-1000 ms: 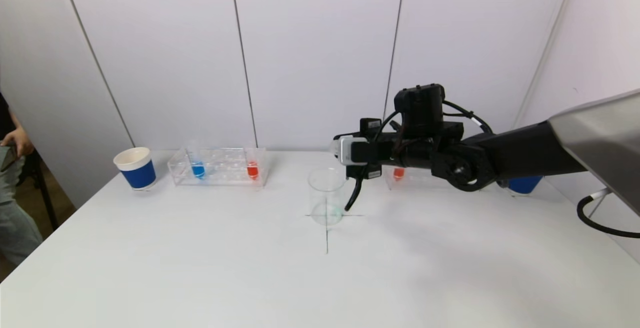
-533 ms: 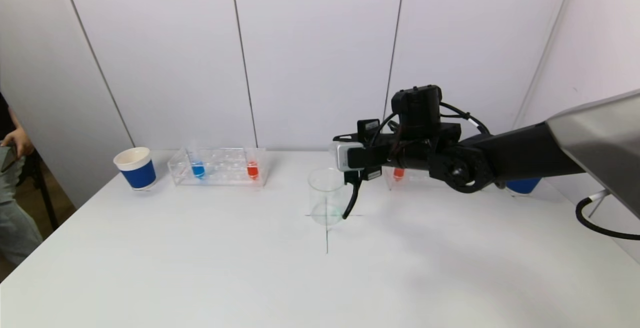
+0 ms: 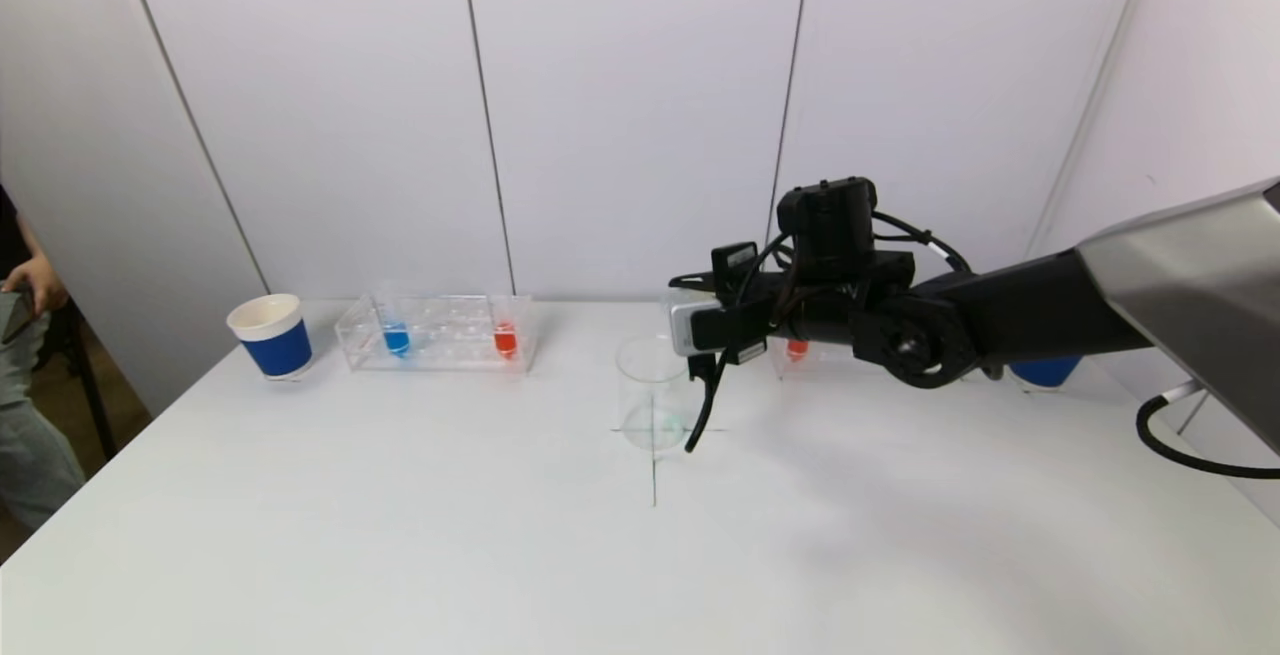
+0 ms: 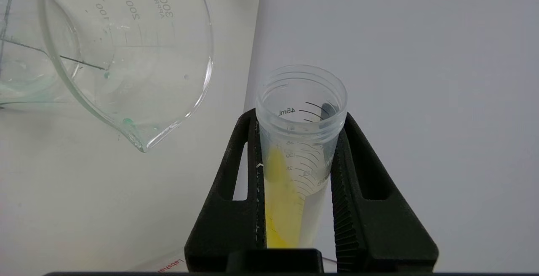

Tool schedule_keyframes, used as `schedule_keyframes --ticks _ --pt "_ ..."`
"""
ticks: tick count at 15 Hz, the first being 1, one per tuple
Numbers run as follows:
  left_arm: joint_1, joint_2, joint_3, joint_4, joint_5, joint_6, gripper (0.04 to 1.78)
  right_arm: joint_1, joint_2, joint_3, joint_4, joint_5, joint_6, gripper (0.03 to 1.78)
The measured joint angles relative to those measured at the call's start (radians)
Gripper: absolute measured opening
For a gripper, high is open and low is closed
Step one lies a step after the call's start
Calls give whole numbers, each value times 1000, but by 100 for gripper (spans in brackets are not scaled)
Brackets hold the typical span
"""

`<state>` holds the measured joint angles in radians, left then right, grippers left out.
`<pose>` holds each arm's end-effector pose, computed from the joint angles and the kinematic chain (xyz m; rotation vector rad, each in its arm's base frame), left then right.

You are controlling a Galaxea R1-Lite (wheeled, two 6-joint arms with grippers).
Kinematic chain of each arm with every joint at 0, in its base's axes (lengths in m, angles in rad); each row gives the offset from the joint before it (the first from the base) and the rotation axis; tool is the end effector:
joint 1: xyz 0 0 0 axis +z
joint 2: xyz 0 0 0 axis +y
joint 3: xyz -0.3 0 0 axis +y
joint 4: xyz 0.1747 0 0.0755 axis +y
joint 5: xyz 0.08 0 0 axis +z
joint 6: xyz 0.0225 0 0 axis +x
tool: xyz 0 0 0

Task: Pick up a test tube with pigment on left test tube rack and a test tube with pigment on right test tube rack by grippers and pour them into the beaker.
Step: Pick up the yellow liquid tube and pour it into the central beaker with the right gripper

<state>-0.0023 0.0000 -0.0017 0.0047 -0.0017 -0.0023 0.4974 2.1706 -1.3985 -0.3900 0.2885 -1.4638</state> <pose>-0.0229 0.0000 0.0755 -0.0023 0.0030 -0.0040 0.3849 0.2162 0.1420 -1.4040 -0.2505 0.9179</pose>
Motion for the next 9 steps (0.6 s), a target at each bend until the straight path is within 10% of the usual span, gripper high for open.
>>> schedule_keyframes --ticks 9 --pt "0 0 0 0 0 0 177 15 16 -15 4 -30 -38 50"
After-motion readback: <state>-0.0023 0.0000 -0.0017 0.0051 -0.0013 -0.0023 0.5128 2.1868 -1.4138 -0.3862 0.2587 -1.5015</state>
